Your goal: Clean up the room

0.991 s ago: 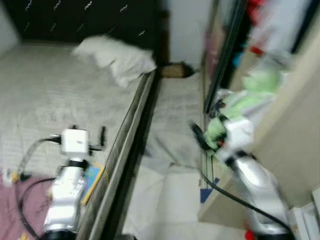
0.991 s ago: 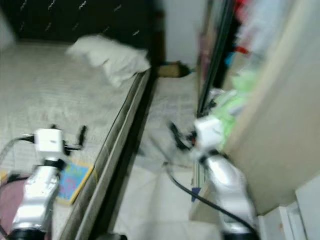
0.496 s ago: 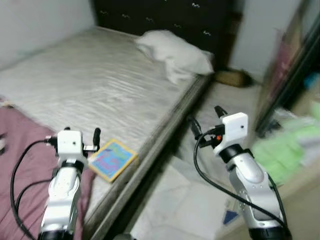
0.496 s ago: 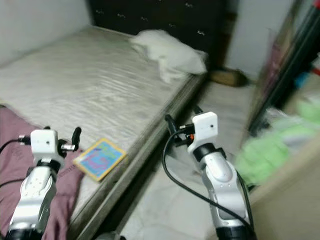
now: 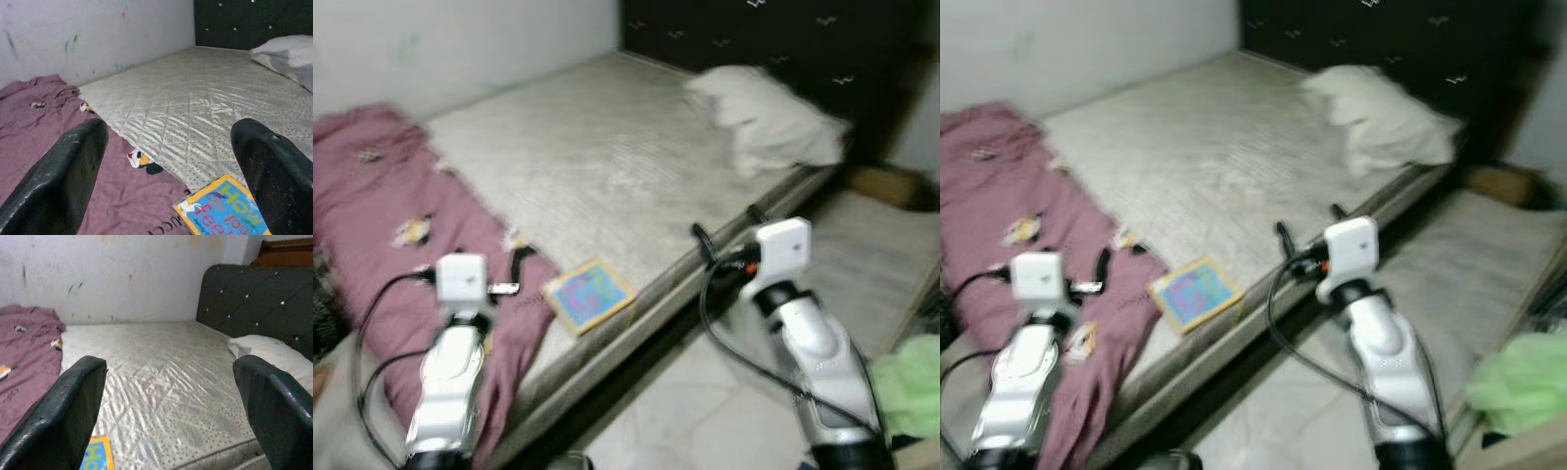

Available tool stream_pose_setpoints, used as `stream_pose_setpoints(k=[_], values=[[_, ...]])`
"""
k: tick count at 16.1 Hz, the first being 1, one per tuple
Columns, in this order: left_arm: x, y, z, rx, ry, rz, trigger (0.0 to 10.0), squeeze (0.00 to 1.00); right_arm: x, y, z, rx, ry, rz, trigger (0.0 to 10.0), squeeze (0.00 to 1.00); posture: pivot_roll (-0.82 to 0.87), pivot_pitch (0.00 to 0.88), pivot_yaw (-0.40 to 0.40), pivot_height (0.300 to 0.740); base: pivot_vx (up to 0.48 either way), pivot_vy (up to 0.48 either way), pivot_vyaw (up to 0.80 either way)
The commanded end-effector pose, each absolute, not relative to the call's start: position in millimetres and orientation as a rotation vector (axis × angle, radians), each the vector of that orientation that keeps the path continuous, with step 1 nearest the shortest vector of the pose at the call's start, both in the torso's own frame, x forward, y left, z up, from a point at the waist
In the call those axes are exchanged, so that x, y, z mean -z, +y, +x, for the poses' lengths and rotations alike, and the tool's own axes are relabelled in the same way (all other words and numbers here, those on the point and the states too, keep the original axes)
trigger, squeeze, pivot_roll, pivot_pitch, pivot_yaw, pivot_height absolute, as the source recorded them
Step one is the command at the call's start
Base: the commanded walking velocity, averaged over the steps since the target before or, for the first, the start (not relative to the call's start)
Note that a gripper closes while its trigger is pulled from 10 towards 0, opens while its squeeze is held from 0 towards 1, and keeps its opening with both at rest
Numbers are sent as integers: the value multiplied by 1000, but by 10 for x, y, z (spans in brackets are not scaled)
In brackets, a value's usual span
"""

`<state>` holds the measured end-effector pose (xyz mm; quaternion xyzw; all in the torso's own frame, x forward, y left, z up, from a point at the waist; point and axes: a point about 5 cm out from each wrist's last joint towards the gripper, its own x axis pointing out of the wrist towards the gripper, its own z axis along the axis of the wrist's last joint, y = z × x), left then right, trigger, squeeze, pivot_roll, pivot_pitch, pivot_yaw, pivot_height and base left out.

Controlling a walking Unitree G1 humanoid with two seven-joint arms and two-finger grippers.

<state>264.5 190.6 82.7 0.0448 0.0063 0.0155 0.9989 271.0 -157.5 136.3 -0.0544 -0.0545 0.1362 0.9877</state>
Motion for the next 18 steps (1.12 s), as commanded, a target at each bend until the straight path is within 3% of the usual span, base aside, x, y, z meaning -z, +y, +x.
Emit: stream_pose_setpoints(k=[1,14,18], values=[[-888,1955,2667,-34,1,85,10000,0,-1402,-1536,2740,-270,-132,-108,10000,0,-81,0,22,740,0,0,800],[-875,1902,2661,25,11,60,10000,0,-1377,-1622,2753,-210,-133,-136,10000,0,-89,0,30,740,0,0,800],[-890,1880,2678,49,2,47,10000,0,-1320,-1639,2747,-192,-112,-153,10000,0,-92,0,35,740,0,0,377]])
